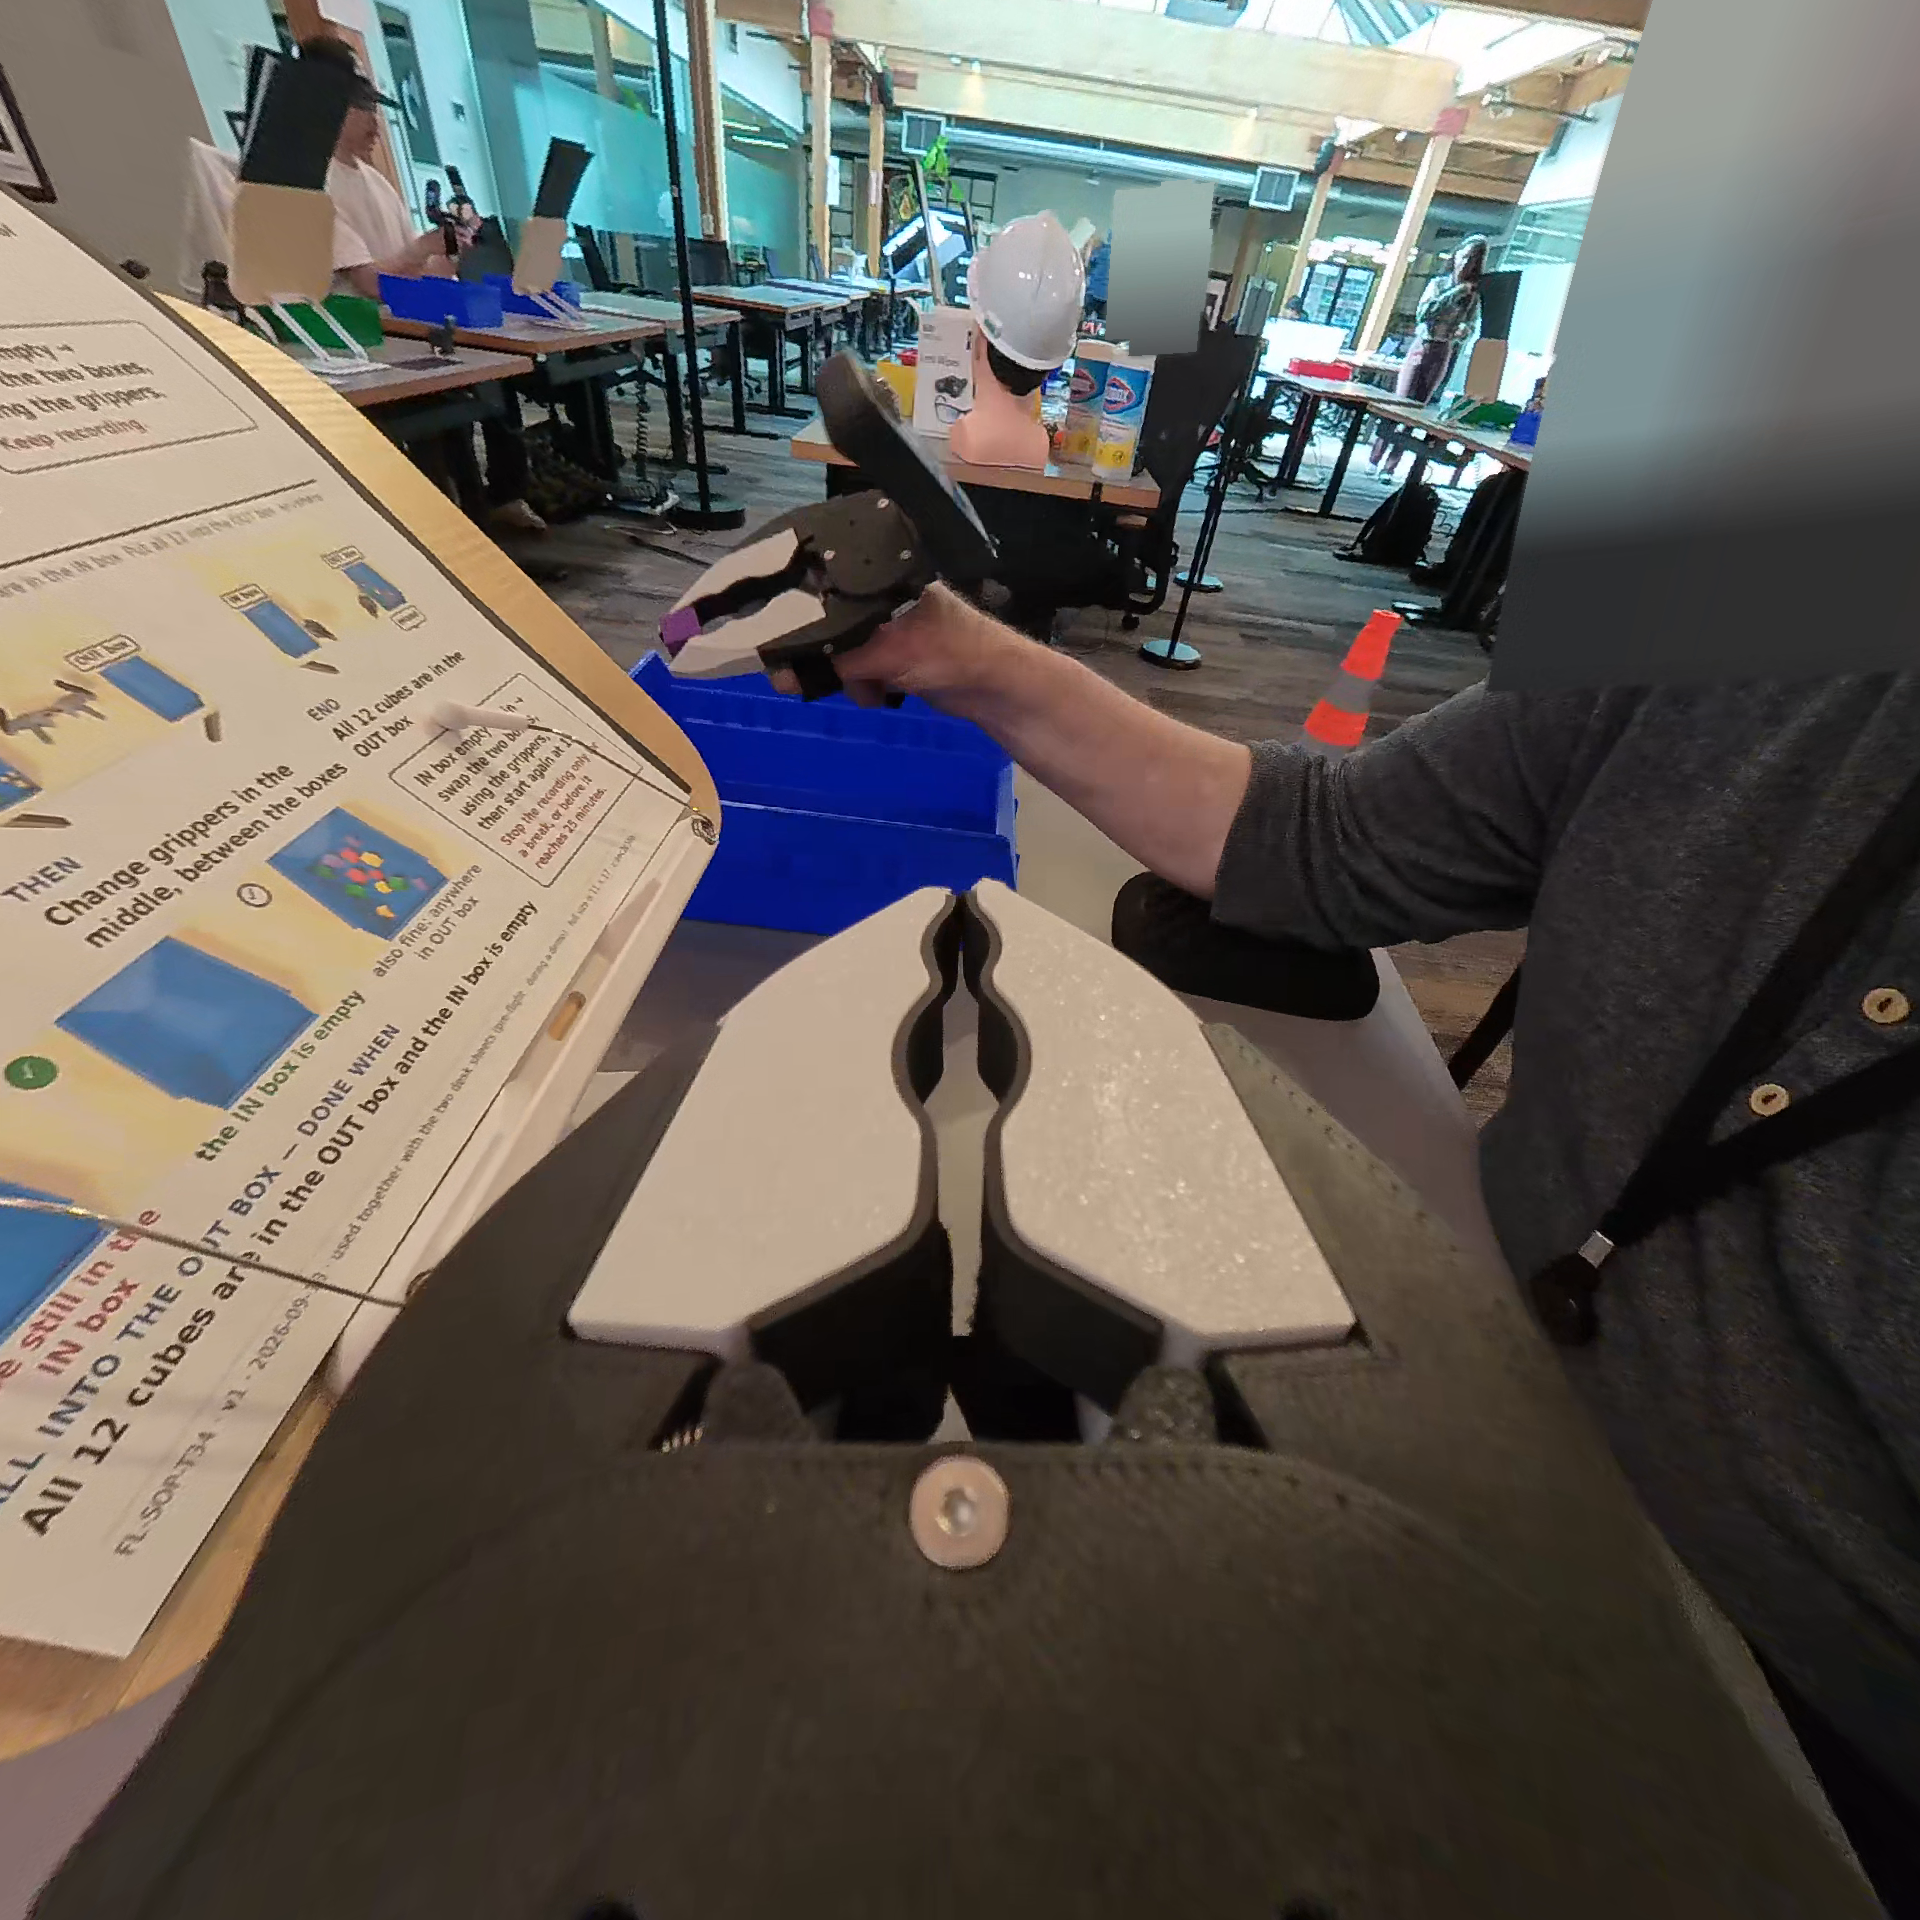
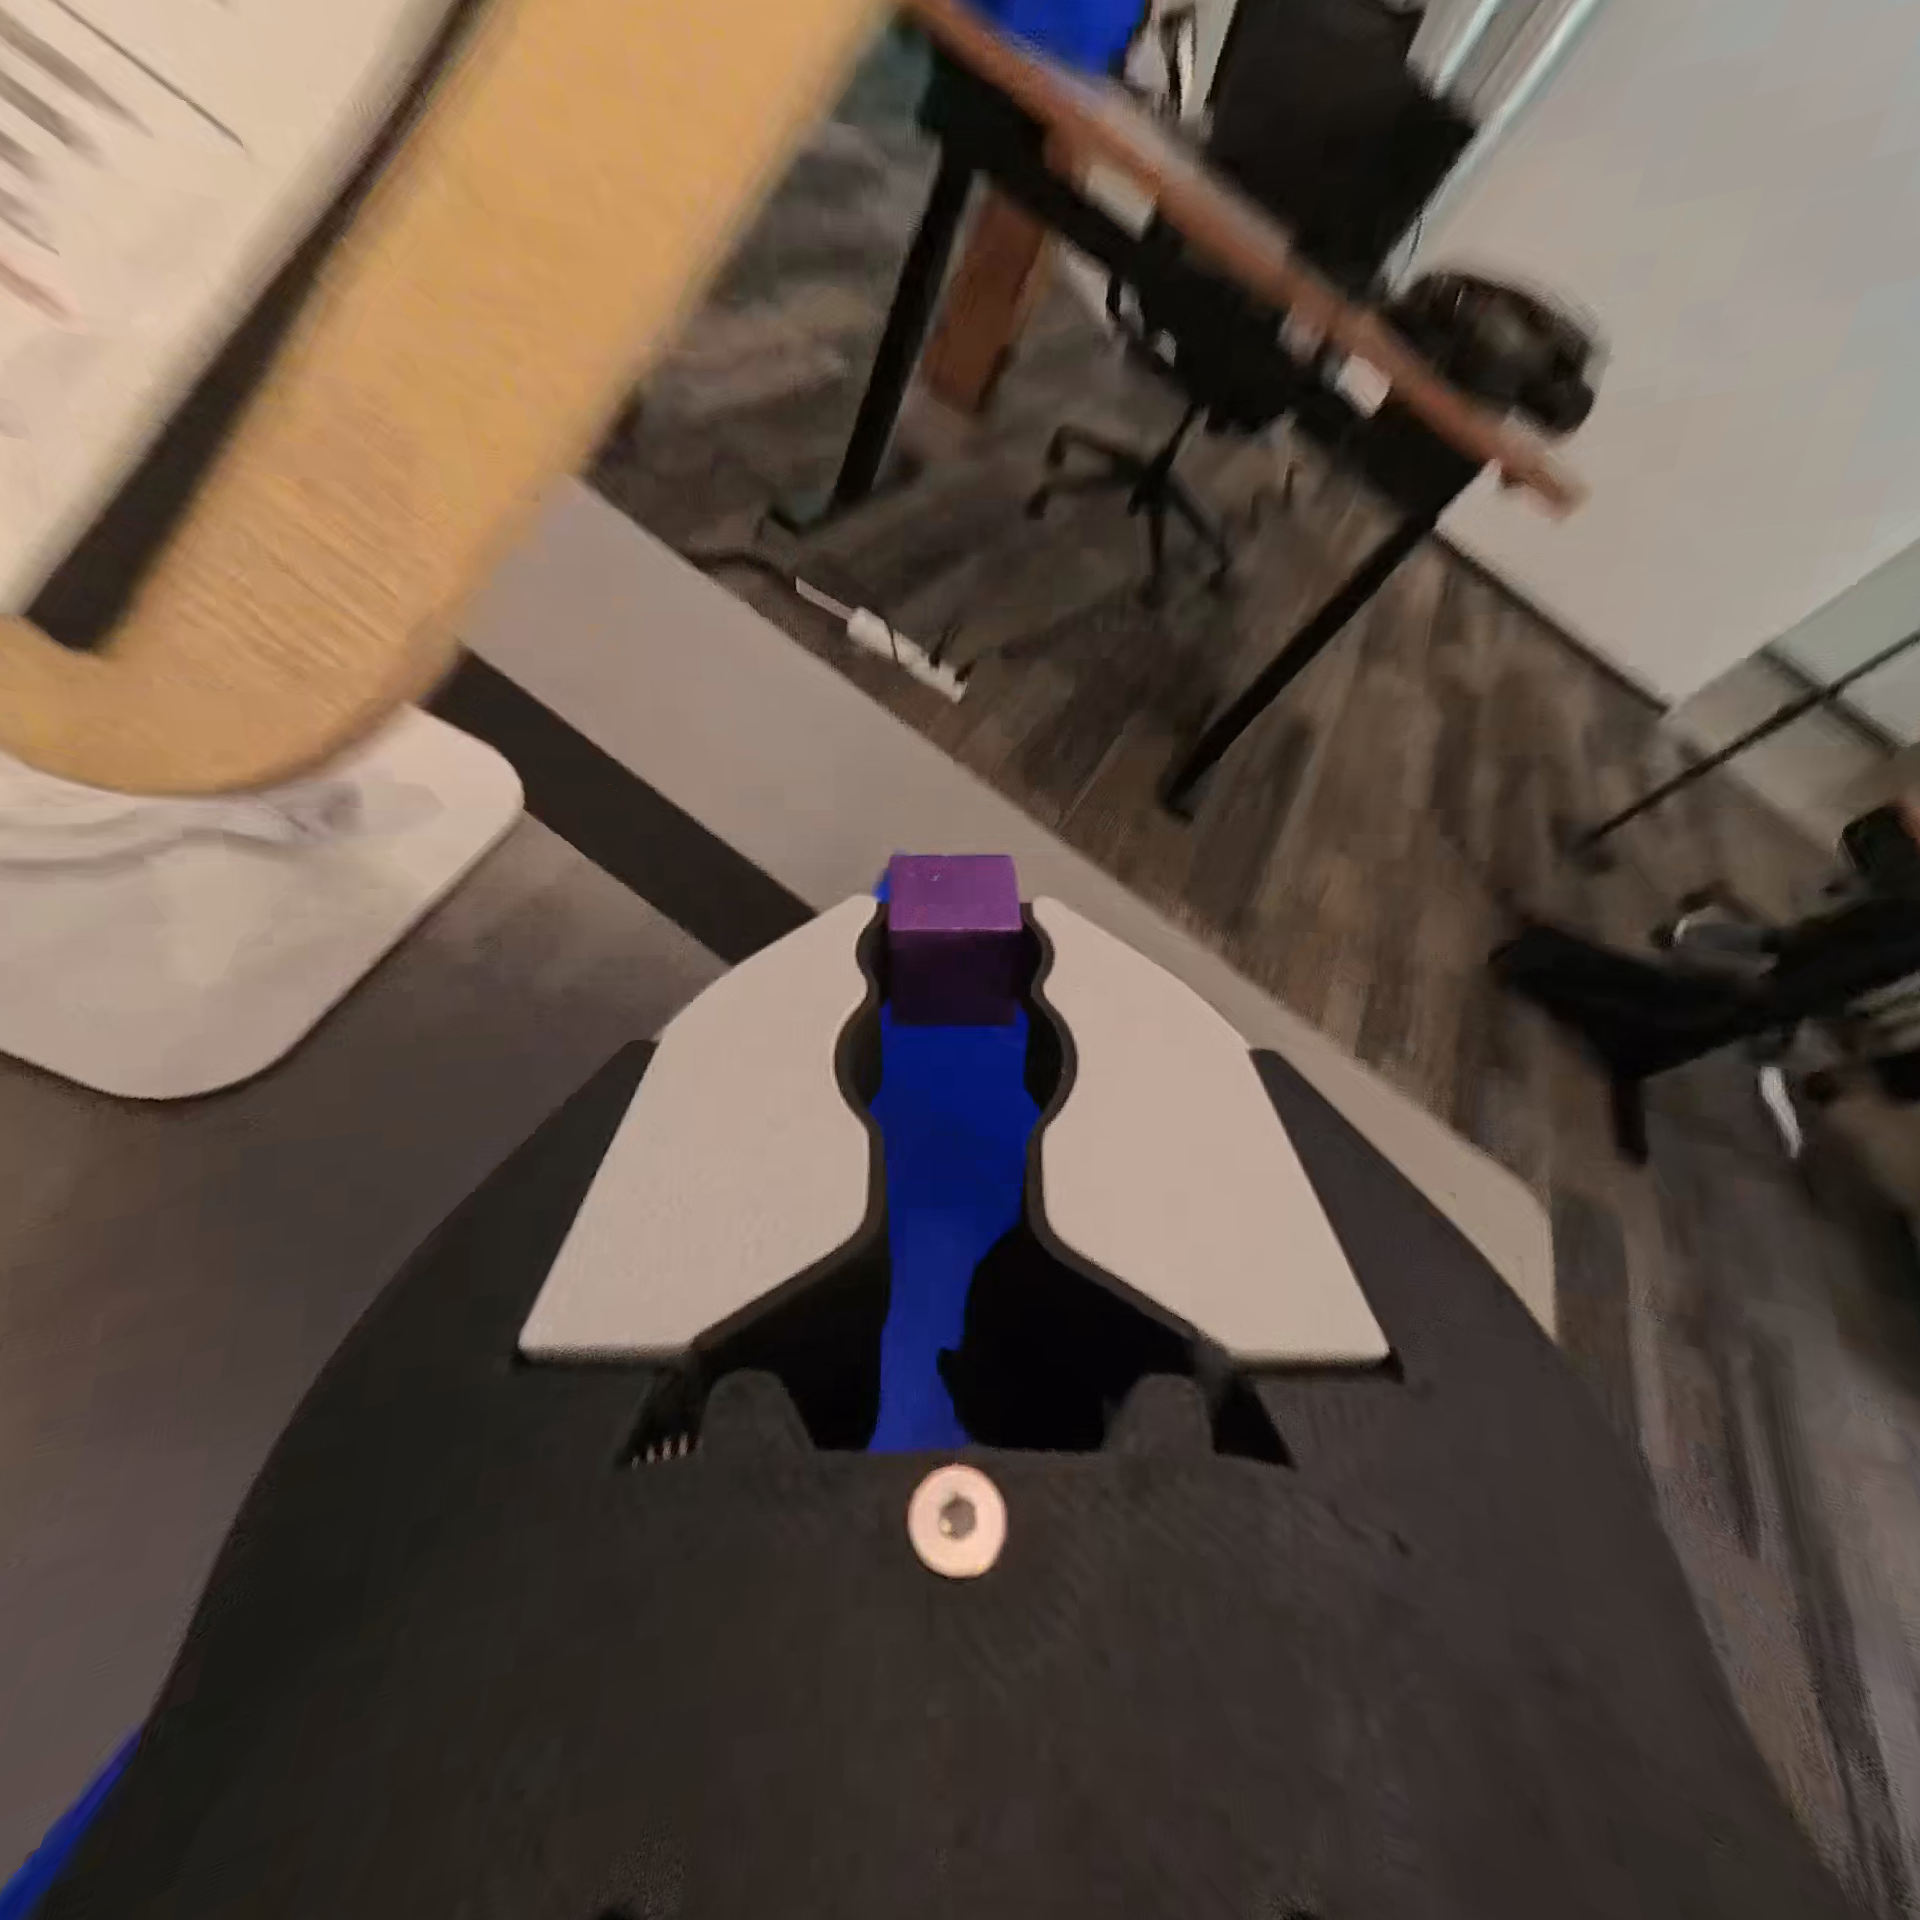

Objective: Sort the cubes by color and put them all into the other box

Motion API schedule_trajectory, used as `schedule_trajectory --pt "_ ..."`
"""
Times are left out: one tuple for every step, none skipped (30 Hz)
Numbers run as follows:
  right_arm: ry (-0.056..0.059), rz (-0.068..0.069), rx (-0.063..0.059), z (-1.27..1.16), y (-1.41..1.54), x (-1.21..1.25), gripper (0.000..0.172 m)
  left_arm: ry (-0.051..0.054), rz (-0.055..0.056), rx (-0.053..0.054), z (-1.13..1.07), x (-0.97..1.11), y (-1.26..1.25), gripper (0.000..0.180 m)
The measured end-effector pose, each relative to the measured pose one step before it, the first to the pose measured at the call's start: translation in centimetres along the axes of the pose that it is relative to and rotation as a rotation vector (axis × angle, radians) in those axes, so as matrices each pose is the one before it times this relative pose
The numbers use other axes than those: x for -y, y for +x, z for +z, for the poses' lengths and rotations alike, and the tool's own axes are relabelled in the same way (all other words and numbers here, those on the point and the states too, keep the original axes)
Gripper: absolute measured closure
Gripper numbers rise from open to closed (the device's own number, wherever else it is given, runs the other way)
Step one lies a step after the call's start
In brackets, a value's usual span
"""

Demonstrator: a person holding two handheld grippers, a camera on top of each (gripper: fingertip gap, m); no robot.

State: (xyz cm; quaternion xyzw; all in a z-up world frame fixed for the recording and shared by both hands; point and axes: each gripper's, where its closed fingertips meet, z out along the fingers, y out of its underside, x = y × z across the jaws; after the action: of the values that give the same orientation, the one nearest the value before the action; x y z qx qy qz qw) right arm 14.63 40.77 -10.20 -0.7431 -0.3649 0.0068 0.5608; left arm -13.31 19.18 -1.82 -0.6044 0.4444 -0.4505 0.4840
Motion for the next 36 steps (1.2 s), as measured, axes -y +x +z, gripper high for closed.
schedule_trajectory --pt "-0.0511 0.0250 -0.0047 0.800 0.584 -1.316 0.149 0.0002 0.0007 0.0064 -0.115 0.017 -0.078 0.180" --pt "-0.0379 0.0190 0.0117 0.762 0.322 -1.056 0.148 -0.0001 -0.0010 0.0021 -0.075 -0.017 -0.047 0.180" --pt "-0.0463 0.0169 0.0367 0.782 -0.117 -1.106 0.149 -0.0001 -0.0013 0.0022 -0.064 -0.016 -0.055 0.180" --pt "-0.0596 0.0180 0.0360 0.803 -0.205 -1.192 0.148 -0.0004 -0.0002 0.0042 -0.046 -0.017 -0.085 0.180" --pt "-0.0572 0.0081 0.0346 0.826 -0.355 -1.078 0.148 -0.0015 0.0003 0.0047 -0.043 -0.041 -0.093 0.180" --pt "-0.0602 -0.0020 0.0435 0.887 -0.589 -1.056 0.148 -0.0024 -0.0003 0.0045 -0.024 -0.068 -0.104 0.180" --pt "-0.0533 -0.0057 0.0108 0.903 -0.150 -0.926 0.148 -0.0033 -0.0014 0.0033 -0.010 -0.103 -0.111 0.180" --pt "-0.0357 -0.0028 -0.0163 0.859 0.277 -0.655 0.148 -0.0040 -0.0021 0.0030 0.009 -0.118 -0.108 0.180" --pt "-0.0303 0.0030 -0.0022 0.822 0.066 -0.562 0.148 -0.0032 -0.0024 0.0035 0.009 -0.117 -0.126 0.180" --pt "-0.0225 0.0046 0.0176 0.757 -0.233 -0.438 0.148 -0.0012 -0.0028 0.0024 -0.001 -0.075 -0.101 0.180" --pt "-0.0126 0.0078 0.0171 0.612 -0.191 -0.286 0.148 -0.0002 -0.0023 0.0009 -0.014 -0.038 -0.056 0.180" --pt "-0.0145 0.0105 0.0105 0.501 -0.064 -0.295 0.148 -0.0007 -0.0004 0.0009 -0.019 -0.030 -0.026 0.180" --pt "-0.0267 0.0007 0.0042 0.430 0.001 -0.435 0.148 -0.0012 0.0009 0.0008 -0.001 -0.016 -0.005 0.180" --pt "-0.0222 -0.0066 -0.0038 0.375 0.075 -0.352 0.148 -0.0016 0.0006 -0.0002 0.006 -0.020 0.013 0.180" --pt "-0.0112 -0.0012 0.0024 0.358 -0.018 -0.174 0.148 -0.0026 0.0006 0.0007 0.010 -0.042 0.002 0.180" --pt "-0.0042 -0.0049 0.0093 0.331 -0.178 -0.066 0.148 -0.0038 0.0009 0.0027 0.037 -0.071 -0.040 0.180" --pt "-0.0087 -0.0097 0.0037 0.312 -0.164 -0.123 0.148 -0.0046 0.0003 0.0026 0.028 -0.088 -0.058 0.180" --pt "-0.0143 -0.0068 -0.0031 0.308 -0.052 -0.188 0.148 -0.0043 -0.0002 0.0023 0.023 -0.095 -0.053 0.180" --pt "-0.0075 -0.0063 -0.0036 0.239 -0.035 -0.096 0.148 -0.0041 -0.0004 0.0025 0.005 -0.095 -0.059 0.180" --pt "-0.0010 -0.0024 0.0027 0.182 -0.110 0.003 0.148 -0.0032 0.0000 0.0028 -0.038 -0.053 -0.051 0.180" --pt "-0.0014 0.0021 0.0028 0.115 -0.087 0.006 0.148 -0.0004 0.0012 0.0056 -0.131 0.030 -0.054 0.180" --pt "-0.0041 -0.0024 -0.0038 0.050 0.013 -0.018 0.148 0.0027 0.0041 0.0126 -0.243 0.113 -0.119 0.180" --pt "-0.0046 -0.0072 -0.0024 0.017 -0.039 -0.023 0.148 0.0057 0.0066 0.0153 -0.373 0.214 -0.122 0.180" --pt "-0.0002 -0.0041 0.0013 -0.025 -0.073 0.036 0.148 0.0096 0.0066 0.0156 -0.492 0.291 -0.116 0.180" --pt "0.0018 0.0000 0.0021 -0.044 -0.063 0.064 0.148 0.0113 0.0065 0.0239 -0.627 0.347 -0.220 0.180" --pt "0.0019 -0.0007 -0.0040 -0.064 0.040 0.062 0.148 0.0141 0.0094 0.0406 -0.797 0.425 -0.456 0.180" --pt "-0.0023 -0.0013 -0.0038 -0.062 0.038 0.023 0.148 0.0164 0.0097 0.0429 -0.923 0.468 -0.503 0.180" --pt "-0.0034 -0.0021 0.0021 -0.083 -0.039 -0.010 0.148 0.0175 0.0071 0.0345 -1.012 0.476 -0.433 0.180" --pt "0.0004 0.0012 0.0039 -0.072 -0.041 0.032 0.148 0.0218 0.0059 0.0359 -1.092 0.549 -0.481 0.180" --pt "0.0030 0.0020 0.0013 -0.063 0.016 0.056 0.148 0.0252 0.0039 0.0379 -1.146 0.583 -0.549 0.180" --pt "0.0001 -0.0011 -0.0009 -0.045 0.021 0.003 0.148 0.0212 0.0007 0.0315 -1.100 0.517 -0.498 0.180" --pt "0.0003 -0.0009 -0.0042 -0.038 0.046 0.003 0.148 0.0126 0.0006 0.0276 -0.998 0.386 -0.442 0.180" --pt "0.0003 0.0017 -0.0008 -0.018 -0.009 0.033 0.148 0.0070 0.0045 0.0327 -0.918 0.280 -0.505 0.180" --pt "-0.0031 -0.0036 0.0006 -0.024 -0.064 -0.006 0.148 0.0050 0.0068 0.0353 -0.804 0.224 -0.539 0.180" --pt "-0.0029 -0.0055 -0.0061 -0.034 0.004 0.013 0.148 0.0043 0.0049 0.0284 -0.653 0.181 -0.467 0.180" --pt "-0.0001 -0.0027 -0.0029 -0.031 -0.032 0.050 0.148 0.0039 0.0022 0.0190 -0.527 0.141 -0.339 0.180"
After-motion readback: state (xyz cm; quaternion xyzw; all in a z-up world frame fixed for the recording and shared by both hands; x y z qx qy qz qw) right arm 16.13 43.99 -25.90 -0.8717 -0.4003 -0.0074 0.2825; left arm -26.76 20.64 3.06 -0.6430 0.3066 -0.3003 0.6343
